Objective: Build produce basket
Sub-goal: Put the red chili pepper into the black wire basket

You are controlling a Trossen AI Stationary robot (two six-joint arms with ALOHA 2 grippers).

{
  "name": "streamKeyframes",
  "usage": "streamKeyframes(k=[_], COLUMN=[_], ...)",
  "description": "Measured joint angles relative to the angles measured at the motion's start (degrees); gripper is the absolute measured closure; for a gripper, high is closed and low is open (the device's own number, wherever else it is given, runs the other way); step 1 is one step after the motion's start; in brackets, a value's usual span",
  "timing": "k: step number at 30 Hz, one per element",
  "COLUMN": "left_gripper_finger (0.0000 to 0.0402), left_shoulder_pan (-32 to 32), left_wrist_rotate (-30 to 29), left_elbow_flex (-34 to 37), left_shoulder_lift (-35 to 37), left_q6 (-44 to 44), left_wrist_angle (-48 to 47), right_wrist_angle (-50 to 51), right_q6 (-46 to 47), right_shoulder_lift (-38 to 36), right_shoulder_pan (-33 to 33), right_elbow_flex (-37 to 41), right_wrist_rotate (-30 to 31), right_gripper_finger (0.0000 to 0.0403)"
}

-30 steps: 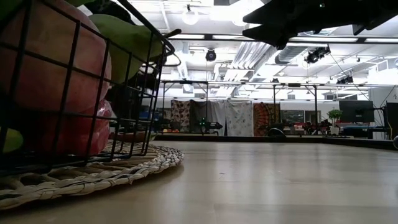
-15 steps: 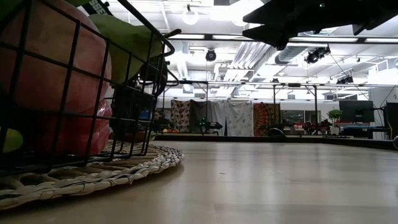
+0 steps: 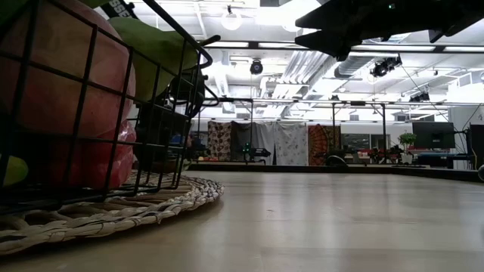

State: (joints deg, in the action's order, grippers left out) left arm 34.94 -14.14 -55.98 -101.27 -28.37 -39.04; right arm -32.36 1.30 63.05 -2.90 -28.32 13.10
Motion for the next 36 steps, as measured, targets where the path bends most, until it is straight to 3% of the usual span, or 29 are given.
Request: streamKeyframes(k=[8,13,21,27,32,36], left_gripper_finger=[0.0272,0.0327,0.0317,0.0319,0.0323,0.0321], left_shoulder_pan=[-0.7,-0.3,0.1,-0.2,-2.4,-7.7], left_wrist_rotate=[-1.0,-4.3,-1.9,12.0,22.7,25.7], left_elbow_flex=[0.2,-0.2,-6.1,-5.6,2.4,14.7], left_shoulder_lift=[0.1,1.7,11.5,27.3,42.6,54.5], left_q6=[0.3,1.8,7.8,14.8,20.8,26.3], left_wrist_angle=[-0.3,-0.8,-7.9,-4.2,8.1,24.3], right_wrist_angle=[0.0,0.0,0.1,0.3,0.3,0.2], right_q6=[0.0,0.0,-0.1,-0.1,-0.2,0.0], right_shoulder_lift=[0.0,0.0,0.0,0.0,0.0,0.0], right_shoulder_pan=[0.0,0.0,0.0,0.0,0.0,0.0], right_elbow_flex=[0.0,0.0,0.0,0.0,0.0,0.0], right_wrist_rotate=[0.0,0.0,0.0,0.0,0.0,0.0], right_gripper_finger=[0.0134,0.0134,0.0134,0.0134,0.0134,0.0134])
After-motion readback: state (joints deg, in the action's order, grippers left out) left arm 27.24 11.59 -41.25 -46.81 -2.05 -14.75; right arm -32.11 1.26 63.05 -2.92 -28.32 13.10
